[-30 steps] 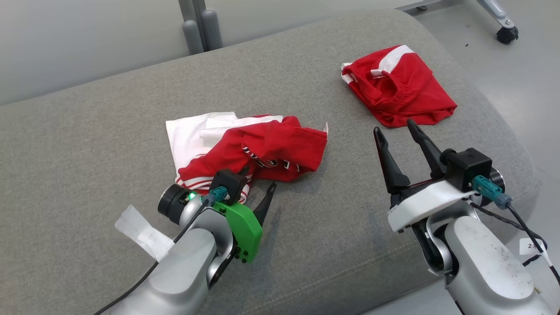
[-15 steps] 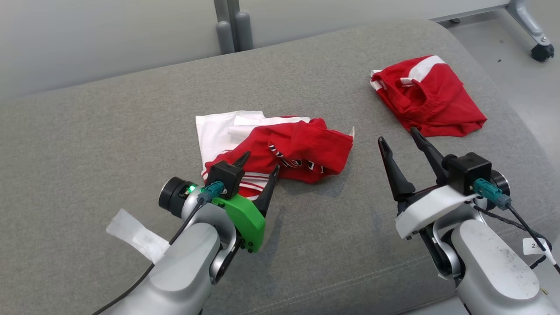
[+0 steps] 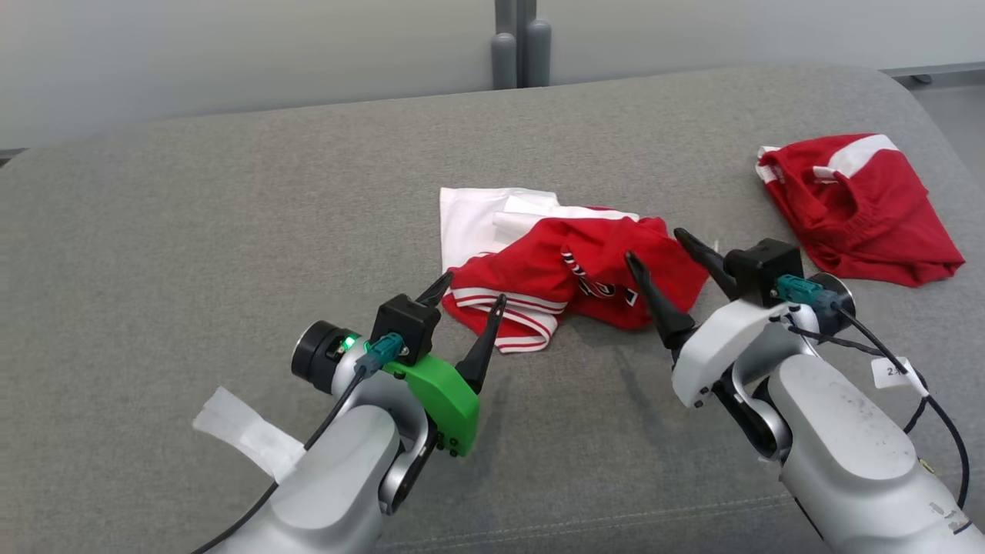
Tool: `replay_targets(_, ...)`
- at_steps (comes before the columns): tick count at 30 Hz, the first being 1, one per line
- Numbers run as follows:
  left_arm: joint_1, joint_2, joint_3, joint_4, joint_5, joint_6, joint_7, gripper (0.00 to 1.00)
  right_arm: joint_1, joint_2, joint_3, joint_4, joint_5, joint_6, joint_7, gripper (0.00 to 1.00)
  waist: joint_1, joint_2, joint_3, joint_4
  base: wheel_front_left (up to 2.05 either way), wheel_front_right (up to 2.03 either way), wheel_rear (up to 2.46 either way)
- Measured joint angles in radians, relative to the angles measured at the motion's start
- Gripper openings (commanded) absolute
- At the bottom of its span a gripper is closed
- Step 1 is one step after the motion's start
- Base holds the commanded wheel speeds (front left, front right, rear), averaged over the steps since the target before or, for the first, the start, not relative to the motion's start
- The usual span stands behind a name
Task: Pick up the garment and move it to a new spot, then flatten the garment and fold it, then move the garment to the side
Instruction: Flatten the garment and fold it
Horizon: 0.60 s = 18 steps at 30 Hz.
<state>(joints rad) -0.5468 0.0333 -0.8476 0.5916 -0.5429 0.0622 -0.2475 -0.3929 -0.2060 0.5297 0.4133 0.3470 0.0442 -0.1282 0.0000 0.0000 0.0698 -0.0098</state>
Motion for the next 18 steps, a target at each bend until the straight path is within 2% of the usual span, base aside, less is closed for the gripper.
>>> replay_targets(3,0.005,0.0,0.001,-0.009,-0.004,0.001,0.0,1.0,-0.008,0.016,0.004,0.072,0.027,0.017,0.04,1.0,0.0,0.0,-0.001,0.028,0.0,0.0,0.0)
replay_targets(6,0.006,0.001,0.004,-0.017,-0.007,0.012,-0.001,1.0,-0.008,0.017,0.011,0.124,0.028,0.019,0.06,1.0,0.0,0.0,0.001,0.049,0.0,0.0,0.0)
replay_targets(7,0.007,0.001,0.007,-0.017,-0.007,0.013,-0.001,1.0,-0.009,0.018,0.01,0.134,0.034,0.026,0.06,0.56,0.0,0.0,0.002,0.054,0.0,0.0,0.0)
replay_targets(10,0.019,0.001,0.026,-0.014,-0.007,0.025,-0.001,1.0,-0.011,0.022,0.017,0.161,0.037,0.038,0.061,0.0,0.0,0.0,0.006,0.059,0.0,0.0,0.0)
replay_targets(18,0.043,0.002,0.053,-0.012,-0.007,0.034,-0.001,1.0,-0.008,0.012,0.012,0.222,0.058,0.044,0.056,0.0,0.0,0.0,0.008,0.029,0.0,0.0,0.0)
